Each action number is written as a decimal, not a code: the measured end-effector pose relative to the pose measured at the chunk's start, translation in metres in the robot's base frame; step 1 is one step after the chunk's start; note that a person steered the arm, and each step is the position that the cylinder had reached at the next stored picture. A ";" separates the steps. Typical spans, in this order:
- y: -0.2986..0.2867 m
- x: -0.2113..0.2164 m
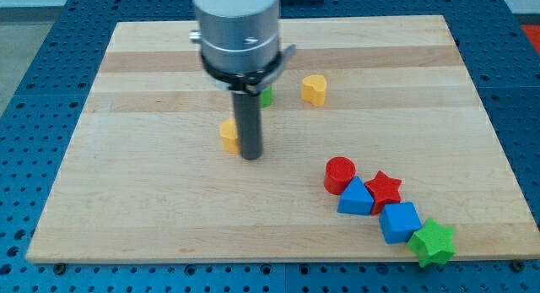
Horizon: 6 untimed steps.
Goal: Push the hexagon slightly up
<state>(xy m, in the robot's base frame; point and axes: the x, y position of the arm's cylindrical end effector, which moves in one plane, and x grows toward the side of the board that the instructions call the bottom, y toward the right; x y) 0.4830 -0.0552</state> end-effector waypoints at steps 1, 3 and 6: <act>-0.023 0.004; -0.057 0.014; -0.007 0.004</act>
<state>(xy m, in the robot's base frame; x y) 0.4865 -0.0619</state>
